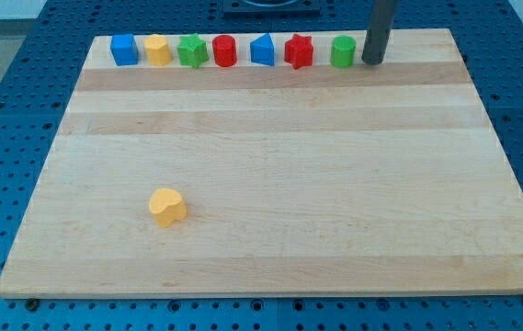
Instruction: Push the green circle towards red star
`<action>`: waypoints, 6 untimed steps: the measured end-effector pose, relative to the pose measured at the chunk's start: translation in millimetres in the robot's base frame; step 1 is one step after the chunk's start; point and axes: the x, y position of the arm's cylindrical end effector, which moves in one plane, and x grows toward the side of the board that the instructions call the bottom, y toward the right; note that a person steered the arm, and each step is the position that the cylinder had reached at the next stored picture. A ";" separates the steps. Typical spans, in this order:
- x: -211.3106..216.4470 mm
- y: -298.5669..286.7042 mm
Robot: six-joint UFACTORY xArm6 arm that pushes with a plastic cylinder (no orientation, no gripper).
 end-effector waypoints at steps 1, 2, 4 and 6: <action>0.0 -14.6; 0.0 -20.2; 0.6 -20.3; 71.5 -40.7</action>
